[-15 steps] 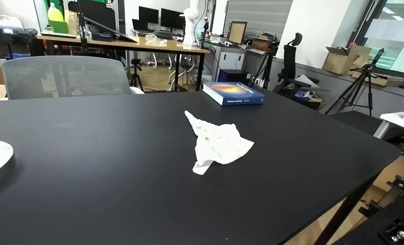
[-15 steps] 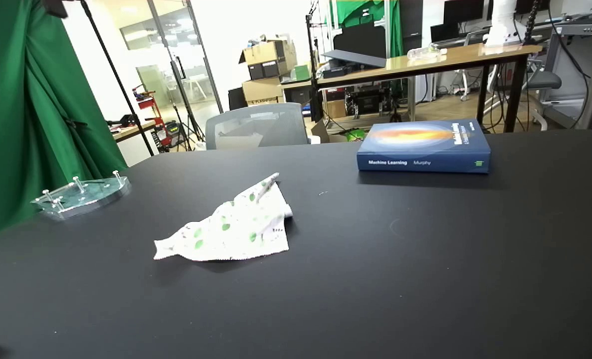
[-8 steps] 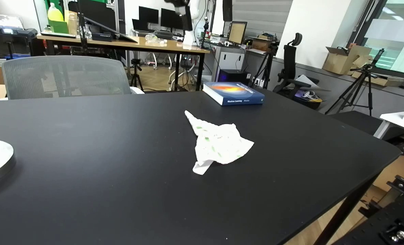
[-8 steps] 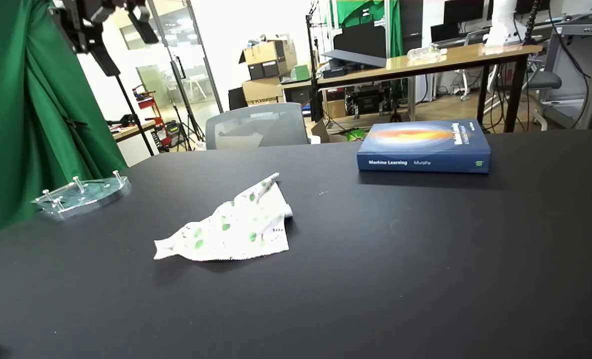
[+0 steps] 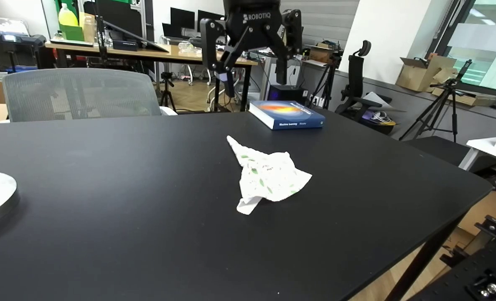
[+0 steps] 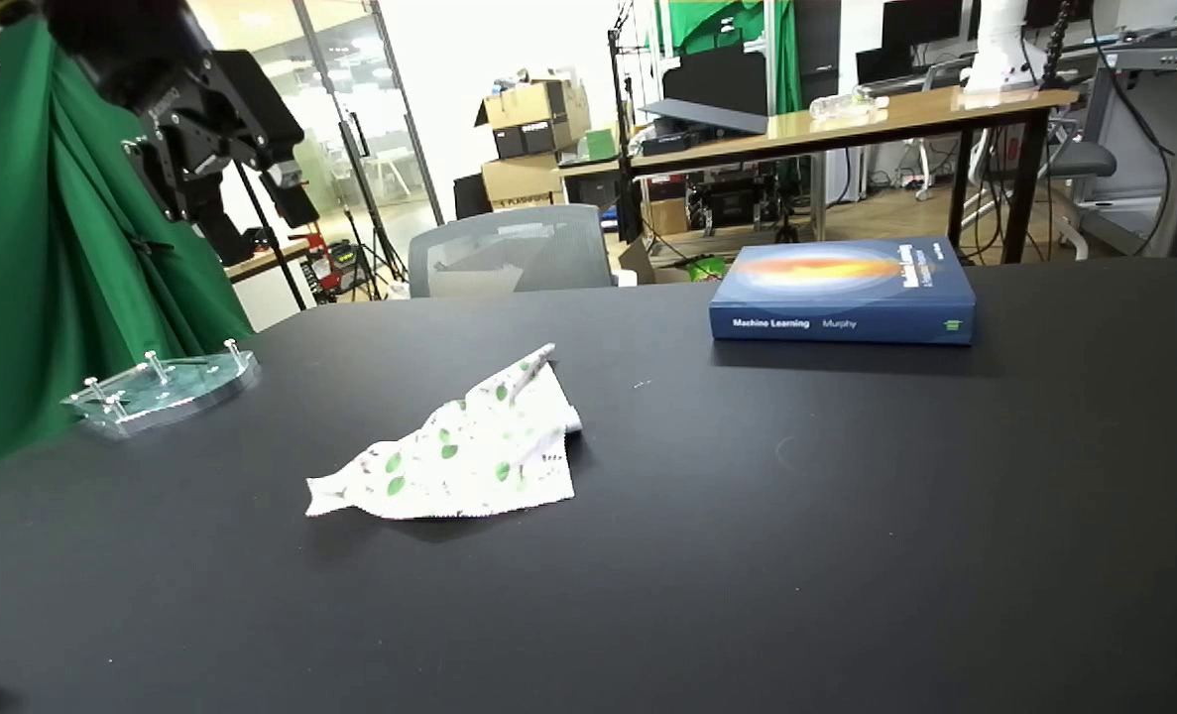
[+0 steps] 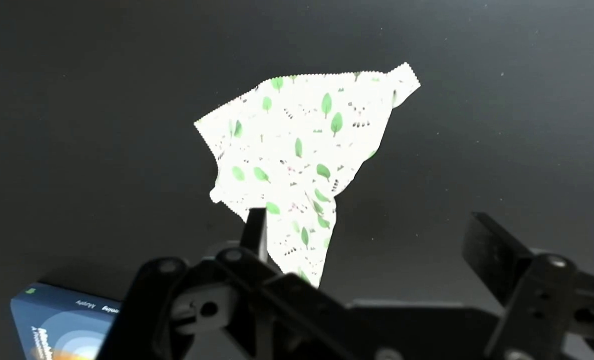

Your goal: Spread the cloth

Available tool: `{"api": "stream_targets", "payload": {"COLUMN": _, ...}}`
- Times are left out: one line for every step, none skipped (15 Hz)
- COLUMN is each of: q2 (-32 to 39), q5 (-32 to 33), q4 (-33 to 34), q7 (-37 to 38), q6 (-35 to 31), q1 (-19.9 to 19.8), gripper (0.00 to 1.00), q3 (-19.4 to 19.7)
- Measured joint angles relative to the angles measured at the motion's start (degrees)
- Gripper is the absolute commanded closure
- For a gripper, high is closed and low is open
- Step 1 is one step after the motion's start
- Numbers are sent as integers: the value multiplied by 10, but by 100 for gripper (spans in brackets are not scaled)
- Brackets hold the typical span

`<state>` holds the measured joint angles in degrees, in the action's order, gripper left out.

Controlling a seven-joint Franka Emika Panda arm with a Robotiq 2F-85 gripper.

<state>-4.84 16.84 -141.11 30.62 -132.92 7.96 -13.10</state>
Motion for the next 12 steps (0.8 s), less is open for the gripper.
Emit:
{"api": "stream_targets", "payload": {"q2": 0, "q5": 0, "q4": 1, "q7": 0, "q6": 0, "q1": 0, "gripper": 0, "q3": 0}}
{"api": "stream_targets", "payload": {"q2": 0, "q5": 0, "q4": 1, "q7": -1, "q6": 0, "q1": 0, "gripper": 0, "q3": 0}}
{"api": "stream_targets", "payload": {"q2": 0, "q5": -1, "q4": 0, "q7": -4, "q6": -6, "q1": 0, "gripper": 0, "q3": 0}}
{"api": "stream_targets", "payload": {"q2": 0, "q5": -10, "q4": -2, "q7": -18, "q6": -23, "q1": 1, "gripper": 0, "q3": 0}}
{"api": "stream_targets", "payload": {"q2": 0, "q5": -30, "q4": -7, "q7": -44, "q6": -49, "q1": 3, "gripper": 0, "q3": 1}}
{"api": "stream_targets", "payload": {"q2": 0, "q5": -58, "q4": -15, "q7": -80, "q6": -79, "q1": 5, "gripper": 0, "q3": 1}}
{"api": "stream_targets", "payload": {"q2": 0, "q5": -91, "q4": -26, "q7": -122, "q6": -110, "q1": 8, "gripper": 0, "q3": 2}}
{"api": "stream_targets", "payload": {"q2": 0, "q5": -123, "q4": -40, "q7": -168, "q6": -137, "q1": 12, "gripper": 0, "q3": 2}}
{"api": "stream_targets", "payload": {"q2": 0, "q5": -159, "q4": -57, "q7": -220, "q6": -160, "q1": 17, "gripper": 0, "q3": 3}}
{"api": "stream_targets", "payload": {"q2": 1, "q5": -193, "q4": -72, "q7": -268, "q6": -176, "q1": 24, "gripper": 0, "q3": 3}}
{"api": "stream_targets", "payload": {"q2": 2, "q5": -225, "q4": -87, "q7": -317, "q6": -187, "q1": 32, "gripper": 0, "q3": 3}}
{"api": "stream_targets", "payload": {"q2": 2, "q5": -255, "q4": -102, "q7": -366, "q6": -193, "q1": 40, "gripper": 0, "q3": 3}}
